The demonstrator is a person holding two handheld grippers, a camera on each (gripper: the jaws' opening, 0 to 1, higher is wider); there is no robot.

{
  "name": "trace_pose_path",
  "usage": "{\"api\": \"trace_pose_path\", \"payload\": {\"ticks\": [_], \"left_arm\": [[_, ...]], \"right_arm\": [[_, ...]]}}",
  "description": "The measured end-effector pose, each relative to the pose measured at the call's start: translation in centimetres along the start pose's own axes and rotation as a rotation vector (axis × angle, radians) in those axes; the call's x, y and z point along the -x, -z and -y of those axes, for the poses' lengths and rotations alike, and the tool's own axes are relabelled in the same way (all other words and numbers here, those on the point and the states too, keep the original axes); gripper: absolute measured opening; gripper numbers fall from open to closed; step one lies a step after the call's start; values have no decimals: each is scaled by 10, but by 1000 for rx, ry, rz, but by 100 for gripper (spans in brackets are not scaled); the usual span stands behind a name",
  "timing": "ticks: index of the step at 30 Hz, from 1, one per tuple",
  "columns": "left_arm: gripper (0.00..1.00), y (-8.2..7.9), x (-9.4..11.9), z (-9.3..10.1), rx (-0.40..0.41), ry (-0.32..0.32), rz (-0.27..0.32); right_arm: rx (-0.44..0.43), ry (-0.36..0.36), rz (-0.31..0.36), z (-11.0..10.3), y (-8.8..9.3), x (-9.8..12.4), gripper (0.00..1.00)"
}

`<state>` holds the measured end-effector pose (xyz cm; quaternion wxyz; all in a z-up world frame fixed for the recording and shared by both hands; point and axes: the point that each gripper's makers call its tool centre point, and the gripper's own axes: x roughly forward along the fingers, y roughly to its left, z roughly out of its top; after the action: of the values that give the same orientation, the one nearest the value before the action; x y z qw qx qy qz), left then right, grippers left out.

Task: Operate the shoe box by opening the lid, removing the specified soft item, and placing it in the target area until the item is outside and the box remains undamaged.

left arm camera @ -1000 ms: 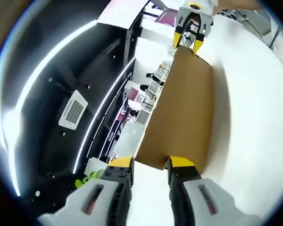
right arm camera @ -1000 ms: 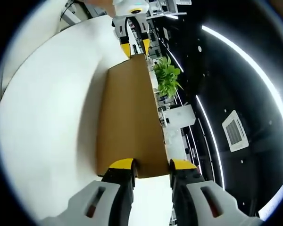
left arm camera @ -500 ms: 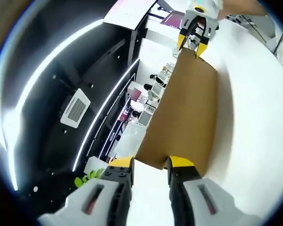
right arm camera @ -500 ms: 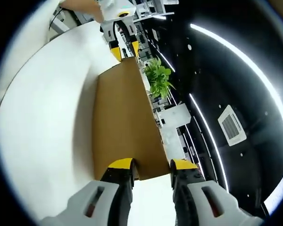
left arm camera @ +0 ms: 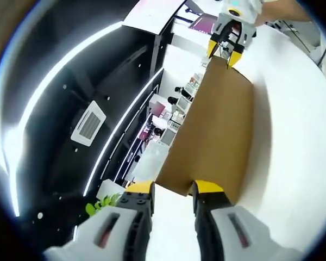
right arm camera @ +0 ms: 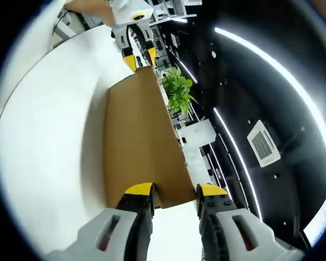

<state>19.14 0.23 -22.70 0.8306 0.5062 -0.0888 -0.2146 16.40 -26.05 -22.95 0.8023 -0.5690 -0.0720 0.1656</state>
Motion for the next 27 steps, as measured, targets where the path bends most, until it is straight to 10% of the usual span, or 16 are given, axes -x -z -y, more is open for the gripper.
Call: {"api": "trace_pose_path", "payload": {"ticks": [27], "left_arm": [[24,-1,1,-6,122,-35,7]], "right_arm": [[-133,68,-15,7,-4,-1,32]]}}
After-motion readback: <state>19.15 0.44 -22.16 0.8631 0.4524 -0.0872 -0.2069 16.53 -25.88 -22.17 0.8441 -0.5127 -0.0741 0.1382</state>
